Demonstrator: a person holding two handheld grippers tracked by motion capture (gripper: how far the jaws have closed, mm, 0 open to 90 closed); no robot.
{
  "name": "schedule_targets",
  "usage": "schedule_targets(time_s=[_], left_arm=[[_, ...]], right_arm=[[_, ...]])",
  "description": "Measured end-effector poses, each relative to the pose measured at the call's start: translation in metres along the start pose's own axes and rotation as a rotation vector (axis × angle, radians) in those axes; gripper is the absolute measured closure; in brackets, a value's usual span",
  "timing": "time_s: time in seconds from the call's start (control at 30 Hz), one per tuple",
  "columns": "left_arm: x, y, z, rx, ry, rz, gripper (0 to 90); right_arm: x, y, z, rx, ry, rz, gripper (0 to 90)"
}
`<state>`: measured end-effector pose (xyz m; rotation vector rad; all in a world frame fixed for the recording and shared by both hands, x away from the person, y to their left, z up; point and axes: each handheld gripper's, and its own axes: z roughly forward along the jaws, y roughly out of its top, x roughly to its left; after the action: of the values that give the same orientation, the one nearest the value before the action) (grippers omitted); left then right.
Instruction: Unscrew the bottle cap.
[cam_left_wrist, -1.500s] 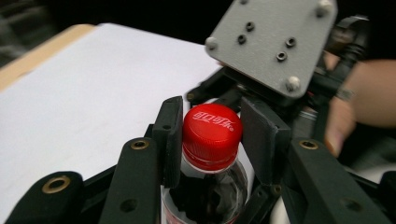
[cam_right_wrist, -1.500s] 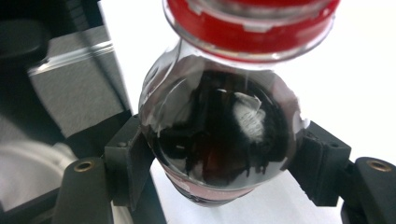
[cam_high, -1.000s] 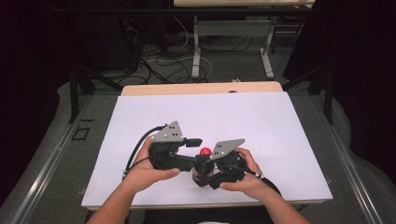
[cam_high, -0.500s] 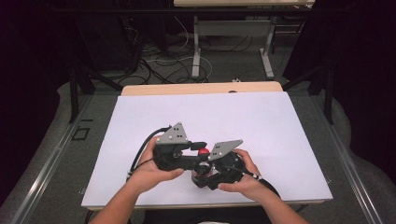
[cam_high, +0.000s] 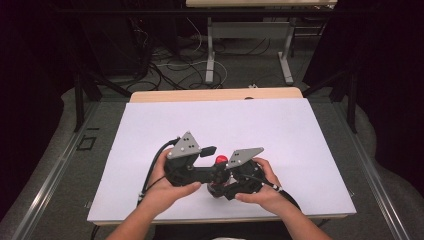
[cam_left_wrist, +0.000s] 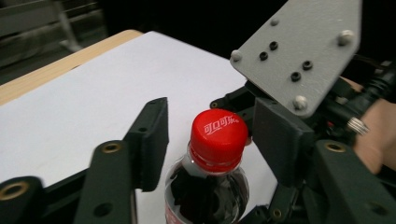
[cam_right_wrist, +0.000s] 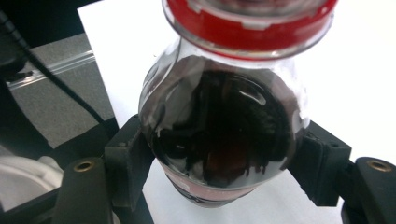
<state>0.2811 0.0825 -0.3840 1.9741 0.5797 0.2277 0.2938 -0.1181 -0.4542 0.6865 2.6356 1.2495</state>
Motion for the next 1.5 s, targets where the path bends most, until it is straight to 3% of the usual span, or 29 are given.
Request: schedule_targets(time_s=[0.07, 0.17, 0.23, 0.27, 0.3, 0.33, 0.43, 0.5, 0.57, 0.6, 0.63, 0.67, 0.7, 0.8, 0.9, 0.97, 1.0, 1.07, 1.1, 1.17, 1.3, 1.4, 1.5], left_arm=[[0.009, 0.001, -0.005, 0.016, -0.094, 0.037, 45.2], [0.017, 0.0, -0.007, 0.033, -0.133, 0.071, 45.4], [0.019, -0.001, -0.005, 0.051, -0.19, 0.099, 49.2], [0.021, -0.002, -0.004, 0.073, -0.24, 0.146, 51.7], [0.022, -0.003, -0.003, 0.055, -0.266, 0.155, 53.4], [0.022, -0.004, -0.004, 0.04, -0.285, 0.157, 59.1], [0.022, -0.006, -0.003, 0.034, -0.289, 0.153, 60.6], [0.02, -0.007, -0.002, 0.032, -0.252, 0.133, 60.9], [0.014, -0.008, -0.001, 0.036, -0.178, 0.109, 60.9], [0.009, -0.008, 0.001, 0.031, -0.134, 0.08, 61.0], [0.005, -0.009, 0.002, 0.032, -0.08, 0.081, 61.0], [-0.007, -0.009, 0.006, 0.027, 0.031, 0.037, 61.0], [-0.007, -0.009, 0.006, 0.027, 0.031, 0.037, 61.0], [-0.021, -0.011, 0.012, -0.001, 0.159, -0.025, 61.0], [-0.029, -0.011, 0.016, -0.006, 0.213, -0.012, 60.7], [-0.027, -0.009, 0.015, -0.008, 0.191, -0.009, 58.4], [-0.025, -0.008, 0.013, -0.011, 0.174, -0.009, 51.5], [-0.02, -0.006, 0.008, 0.001, 0.147, -0.013, 46.3], [-0.016, -0.005, 0.005, 0.022, 0.128, -0.014, 46.3], [-0.01, -0.003, -0.002, 0.012, 0.07, -0.017, 44.2], [0.003, 0.001, -0.014, 0.01, -0.053, 0.032, 44.1], [0.012, 0.002, -0.014, 0.024, -0.126, 0.078, 45.9], [0.018, 0.0, -0.01, 0.035, -0.196, 0.069, 48.0]], right_arm=[[0.001, 0.001, -0.001, 0.003, 0.012, -0.012, 29.4], [0.003, 0.001, -0.001, 0.003, 0.021, -0.032, 29.4], [0.008, 0.002, 0.0, 0.0, 0.051, -0.048, 29.5], [0.009, 0.003, 0.0, 0.003, 0.061, -0.055, 29.4], [0.01, 0.003, 0.0, 0.001, 0.071, -0.064, 29.4], [0.011, 0.003, 0.001, -0.008, 0.071, -0.07, 29.4], [0.012, 0.004, 0.0, -0.004, 0.085, -0.078, 29.4], [0.011, 0.003, 0.001, -0.007, 0.063, -0.055, 29.4], [0.01, 0.003, 0.001, 0.008, 0.06, -0.05, 29.5], [0.008, 0.002, 0.003, 0.004, 0.028, -0.028, 29.5], [0.007, 0.002, 0.002, 0.018, 0.024, -0.015, 29.5], [0.006, 0.001, 0.003, 0.013, 0.011, -0.011, 29.4], [0.005, 0.001, 0.004, 0.018, -0.001, 0.006, 29.5], [0.005, 0.001, 0.005, 0.012, -0.049, 0.022, 29.5], [0.006, 0.0, 0.005, 0.013, -0.075, 0.019, 29.5], [0.004, 0.0, 0.003, 0.02, -0.06, 0.019, 29.5], [0.003, 0.0, 0.003, 0.003, -0.061, 0.016, 29.5], [0.003, 0.0, 0.001, 0.003, -0.048, 0.006, 29.5], [0.003, 0.0, 0.001, 0.003, -0.048, 0.006, 29.5], [0.003, 0.001, -0.001, 0.002, -0.044, 0.004, 29.5], [0.003, 0.002, -0.002, -0.01, -0.013, -0.019, 29.4], [0.009, 0.004, -0.002, -0.004, 0.023, -0.056, 29.4], [0.013, 0.004, -0.001, -0.013, 0.034, -0.071, 29.4]])
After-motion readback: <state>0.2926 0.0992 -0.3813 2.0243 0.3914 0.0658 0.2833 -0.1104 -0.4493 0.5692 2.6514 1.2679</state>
